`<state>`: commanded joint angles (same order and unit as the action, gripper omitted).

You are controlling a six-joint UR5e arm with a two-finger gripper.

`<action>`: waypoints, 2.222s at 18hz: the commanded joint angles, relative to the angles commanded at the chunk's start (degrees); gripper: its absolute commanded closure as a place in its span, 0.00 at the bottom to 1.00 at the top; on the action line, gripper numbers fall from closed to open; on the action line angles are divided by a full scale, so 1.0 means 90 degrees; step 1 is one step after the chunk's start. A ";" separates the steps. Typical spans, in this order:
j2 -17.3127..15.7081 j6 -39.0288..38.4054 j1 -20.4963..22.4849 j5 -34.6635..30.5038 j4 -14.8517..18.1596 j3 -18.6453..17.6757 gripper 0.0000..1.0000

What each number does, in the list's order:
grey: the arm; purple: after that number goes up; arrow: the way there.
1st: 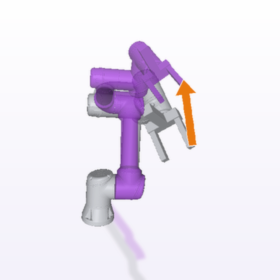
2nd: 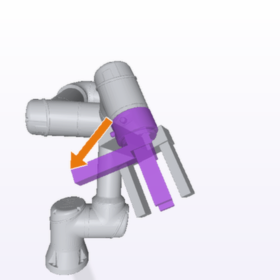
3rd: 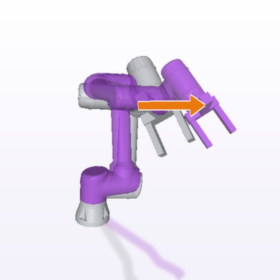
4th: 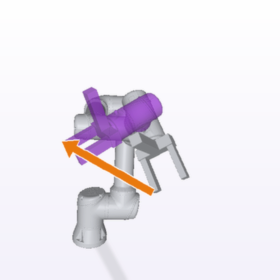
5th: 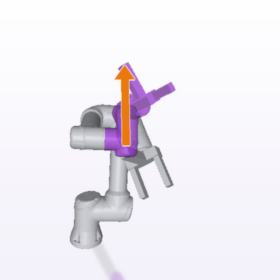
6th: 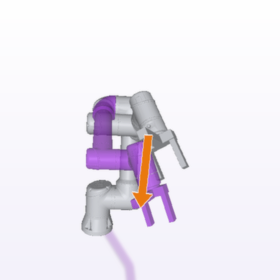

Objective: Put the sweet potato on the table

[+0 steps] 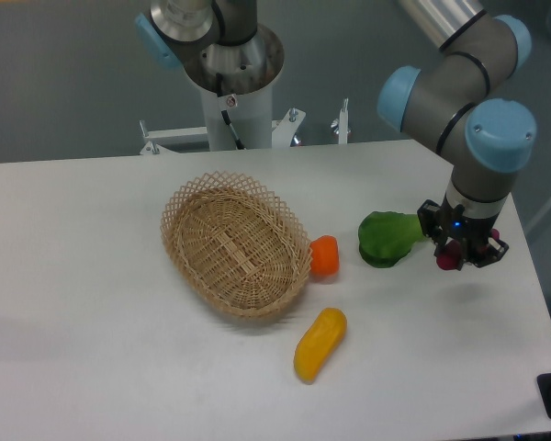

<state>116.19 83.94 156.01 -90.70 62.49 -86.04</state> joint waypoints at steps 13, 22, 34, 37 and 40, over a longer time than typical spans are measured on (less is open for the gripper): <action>-0.0244 -0.0624 -0.0517 0.0097 0.0156 -0.0235 0.93; -0.0225 -0.1005 -0.0995 0.0108 0.0147 -0.0039 0.93; -0.0186 -0.3143 -0.3416 0.0107 0.0107 -0.0254 0.93; -0.0088 -0.3709 -0.4051 0.0108 0.0098 -0.0264 0.93; 0.0078 -0.4129 -0.4607 0.0108 -0.0155 -0.0273 0.93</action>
<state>116.89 46.77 114.54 -89.74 61.09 -88.50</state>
